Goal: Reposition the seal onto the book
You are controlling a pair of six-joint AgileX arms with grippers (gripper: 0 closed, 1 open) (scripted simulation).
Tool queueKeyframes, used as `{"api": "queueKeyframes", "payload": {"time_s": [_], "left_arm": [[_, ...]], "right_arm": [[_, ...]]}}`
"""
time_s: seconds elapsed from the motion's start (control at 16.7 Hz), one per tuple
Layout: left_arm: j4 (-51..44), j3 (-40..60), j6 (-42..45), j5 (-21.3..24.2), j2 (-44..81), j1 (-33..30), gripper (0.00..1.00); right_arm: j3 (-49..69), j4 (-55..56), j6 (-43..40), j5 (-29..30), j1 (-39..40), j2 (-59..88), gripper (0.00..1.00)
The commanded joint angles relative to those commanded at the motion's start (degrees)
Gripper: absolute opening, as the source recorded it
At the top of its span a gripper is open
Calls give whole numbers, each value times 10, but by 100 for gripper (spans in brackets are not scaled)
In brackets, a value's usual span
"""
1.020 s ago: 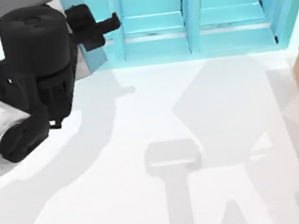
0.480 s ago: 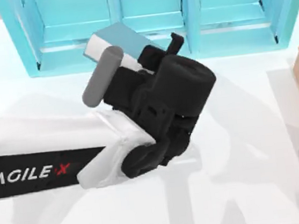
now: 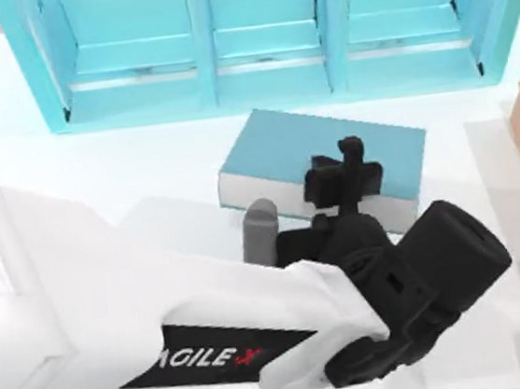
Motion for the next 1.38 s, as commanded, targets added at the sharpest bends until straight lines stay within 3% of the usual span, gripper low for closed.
{"api": "queueKeyframes", "payload": {"time_s": [0.24, 1.08, 1.38], "left_arm": [[-12, 10, -74, -28, 17, -24, 0], [-28, 7, -92, -33, 18, -30, 0], [25, -9, -91, -32, 54, -29, 0]], "right_arm": [[0, 0, 0, 0, 0, 0, 100], [0, 0, 0, 0, 0, 0, 100], [0, 0, 0, 0, 0, 0, 100]]}}
